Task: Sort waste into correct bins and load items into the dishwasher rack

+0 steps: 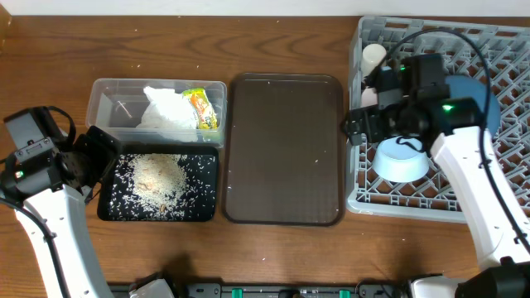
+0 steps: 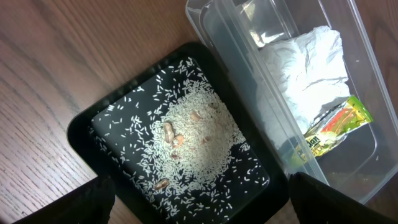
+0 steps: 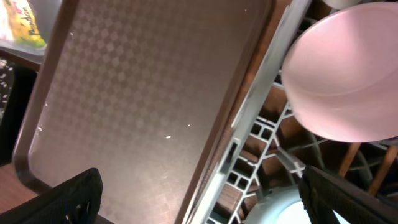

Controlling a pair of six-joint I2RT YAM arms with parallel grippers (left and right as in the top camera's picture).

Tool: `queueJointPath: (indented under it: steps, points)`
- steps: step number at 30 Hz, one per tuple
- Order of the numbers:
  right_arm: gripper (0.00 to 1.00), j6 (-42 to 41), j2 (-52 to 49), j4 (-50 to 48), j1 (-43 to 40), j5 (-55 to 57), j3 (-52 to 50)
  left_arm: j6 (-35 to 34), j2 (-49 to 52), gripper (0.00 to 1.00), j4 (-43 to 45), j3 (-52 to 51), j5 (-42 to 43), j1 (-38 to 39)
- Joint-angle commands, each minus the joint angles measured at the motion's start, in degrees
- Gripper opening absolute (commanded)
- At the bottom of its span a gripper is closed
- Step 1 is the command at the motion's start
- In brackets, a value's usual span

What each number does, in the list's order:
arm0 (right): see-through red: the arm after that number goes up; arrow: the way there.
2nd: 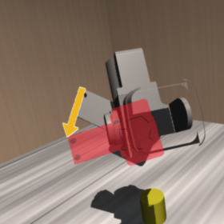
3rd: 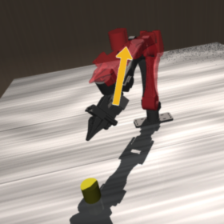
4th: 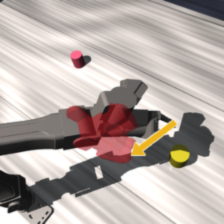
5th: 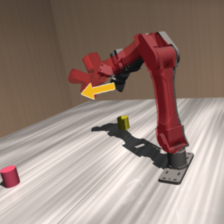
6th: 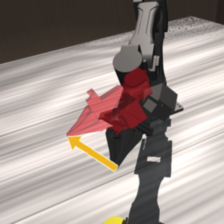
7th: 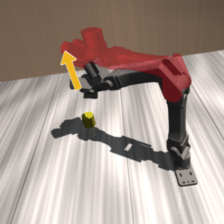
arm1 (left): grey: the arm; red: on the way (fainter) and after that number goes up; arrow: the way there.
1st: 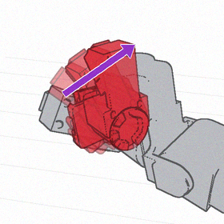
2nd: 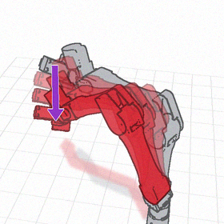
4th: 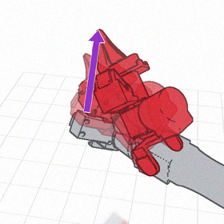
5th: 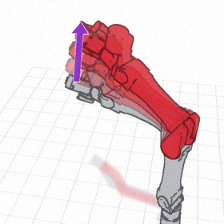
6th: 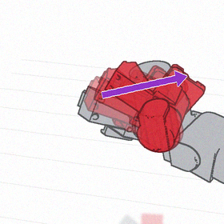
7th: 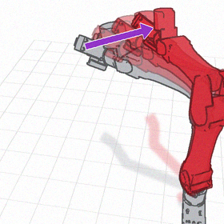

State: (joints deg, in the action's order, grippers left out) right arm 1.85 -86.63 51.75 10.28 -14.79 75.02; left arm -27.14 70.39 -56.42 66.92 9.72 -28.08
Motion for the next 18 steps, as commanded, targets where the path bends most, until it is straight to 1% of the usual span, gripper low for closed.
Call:
queueJointPath:
  steps: [1, 4, 6, 10, 12, 14, 18]
  points:
    - [0.99, -5.55, -0.96, -0.33, 2.71, 7.89, 0.59, 0.31, 0.0, 0.92, -0.11, 1.03, -0.35, -0.24]
    - [0.99, -9.25, -2.34, -0.46, 4.55, 14.51, 0.28, 0.31, 0.0, 0.92, -0.11, 1.03, -0.33, -0.24]
    - [0.99, -11.21, -3.5, -0.46, 5.42, 16.22, 0.2, 0.31, 0.02, 0.92, -0.11, 1.03, -0.33, -0.24]
    - [0.96, -12.98, -6.71, -0.7, 6.71, 16.26, 0.2, 0.31, 0.02, 0.92, -0.09, 1.03, -0.33, -0.26]
    - [0.99, -13.0, -8.41, -0.9, 7.1, 16.26, 0.2, 0.31, 0.02, 0.92, -0.11, 1.03, -0.33, -0.24]
    - [0.99, -13.55, -9.9, -1.31, 7.41, 16.04, 0.2, 0.31, 0.0, 0.92, -0.11, 1.03, -0.33, -0.24]
    - [0.99, -17.51, -12.39, -1.64, 7.74, 15.45, 0.2, 0.31, 0.0, 0.92, -0.11, 1.03, -0.33, -0.24]
